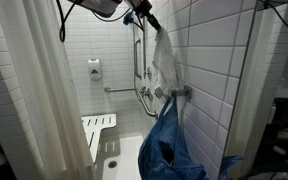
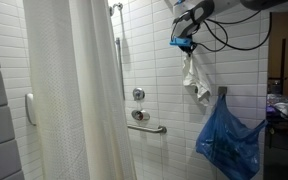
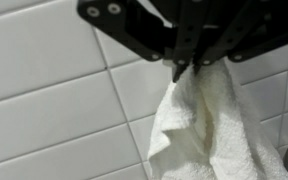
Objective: Take the towel out of the plastic and hang it on the left hook.
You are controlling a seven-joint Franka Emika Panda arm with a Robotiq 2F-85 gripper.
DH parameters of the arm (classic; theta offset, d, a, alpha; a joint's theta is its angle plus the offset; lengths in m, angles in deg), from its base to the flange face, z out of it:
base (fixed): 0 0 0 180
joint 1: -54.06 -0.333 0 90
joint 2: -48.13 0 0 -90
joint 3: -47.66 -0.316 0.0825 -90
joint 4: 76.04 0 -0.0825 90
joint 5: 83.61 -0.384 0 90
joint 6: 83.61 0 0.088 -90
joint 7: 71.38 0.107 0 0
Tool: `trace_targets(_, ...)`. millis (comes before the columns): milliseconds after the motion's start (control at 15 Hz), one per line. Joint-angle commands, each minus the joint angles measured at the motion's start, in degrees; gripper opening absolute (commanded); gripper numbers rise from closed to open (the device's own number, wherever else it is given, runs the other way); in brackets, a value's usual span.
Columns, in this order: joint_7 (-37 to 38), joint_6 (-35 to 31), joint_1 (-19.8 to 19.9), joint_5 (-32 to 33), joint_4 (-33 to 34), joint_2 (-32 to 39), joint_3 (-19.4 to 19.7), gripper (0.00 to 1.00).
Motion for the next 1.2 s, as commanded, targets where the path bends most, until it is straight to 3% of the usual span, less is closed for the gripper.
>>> trace_targets(0,-1.3,0.9,-0.2,-0.3,2.8,1.9,-0.4,0.01)
trace_targets(933,-4.2,1.0,0.1,-1.5,6.7,3.9,-0.9,0.01)
trace_targets(1000,-4.6,1.3,0.2,-1.7,6.7,4.0,-0.9,0.29)
trace_targets(1133,-5.5,1.5,0.2,-2.1,6.7,3.9,-1.0,0.35)
